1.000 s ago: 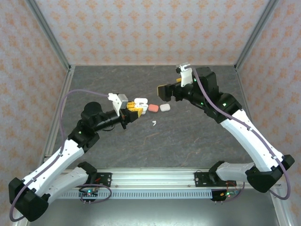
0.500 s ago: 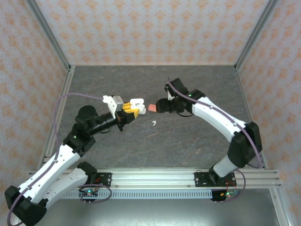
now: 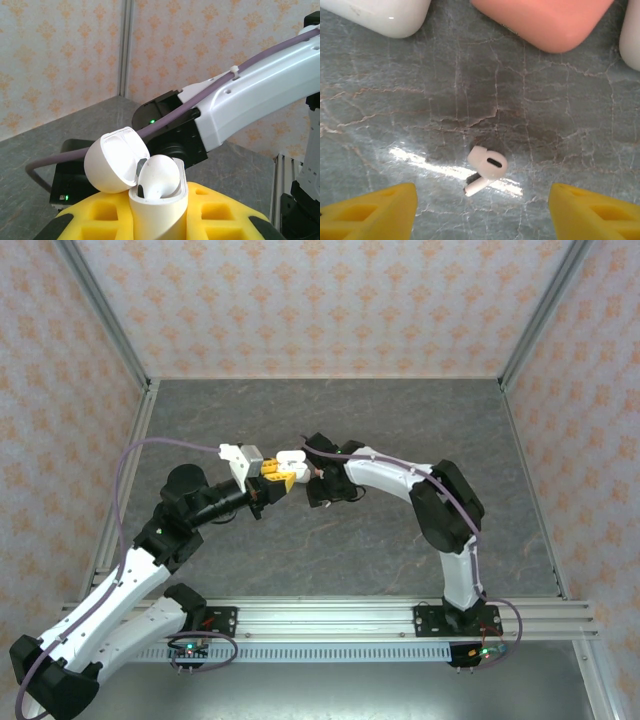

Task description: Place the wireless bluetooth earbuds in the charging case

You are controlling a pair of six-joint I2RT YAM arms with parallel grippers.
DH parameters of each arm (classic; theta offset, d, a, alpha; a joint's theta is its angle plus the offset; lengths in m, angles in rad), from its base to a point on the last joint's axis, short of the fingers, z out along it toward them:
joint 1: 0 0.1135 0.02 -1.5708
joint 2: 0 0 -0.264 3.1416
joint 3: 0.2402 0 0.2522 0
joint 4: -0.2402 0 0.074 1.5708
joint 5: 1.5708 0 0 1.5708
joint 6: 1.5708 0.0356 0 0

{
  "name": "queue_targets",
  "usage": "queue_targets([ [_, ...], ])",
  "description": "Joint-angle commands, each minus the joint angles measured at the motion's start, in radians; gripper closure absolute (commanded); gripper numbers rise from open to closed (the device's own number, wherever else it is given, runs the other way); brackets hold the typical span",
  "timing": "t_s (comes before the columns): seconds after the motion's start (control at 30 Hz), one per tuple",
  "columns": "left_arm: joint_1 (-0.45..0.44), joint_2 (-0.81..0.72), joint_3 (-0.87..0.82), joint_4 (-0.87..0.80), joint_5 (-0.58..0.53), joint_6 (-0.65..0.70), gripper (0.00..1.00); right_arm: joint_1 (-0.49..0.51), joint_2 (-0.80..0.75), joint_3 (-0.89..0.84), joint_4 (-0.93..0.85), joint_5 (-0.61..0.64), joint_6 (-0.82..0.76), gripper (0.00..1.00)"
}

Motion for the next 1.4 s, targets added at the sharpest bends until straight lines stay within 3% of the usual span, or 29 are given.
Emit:
queue_targets([
  [0.0, -0.004, -0.02, -0.009, 0.001, -0.022, 0.015, 1.0, 0.007, 0.036, 0.042, -0.066, 0.076, -0.037, 0.3],
  [0.2, -0.004, -0.018, -0.008, 0.001, -0.026, 0.015, 1.0, 0.007, 0.058, 0.032, -0.076, 0.11, -0.05, 0.31],
  [0.83, -0.005, -0.018, -0.007, -0.006, -0.029, 0.015, 1.0, 0.001, -0.015, 0.016, -0.144, 0.153, -0.061, 0.48],
  [1.07, -0.004, -0.022, -0.009, -0.005, -0.029, 0.015, 1.0, 0.0, -0.01, 0.083, -0.147, 0.063, -0.07, 0.47],
  [1.37, -0.004, -0.041, -0.015, -0.018, -0.036, 0.02, 1.0, -0.001, 0.104, 0.182, -0.165, 0.075, -0.083, 0.47],
])
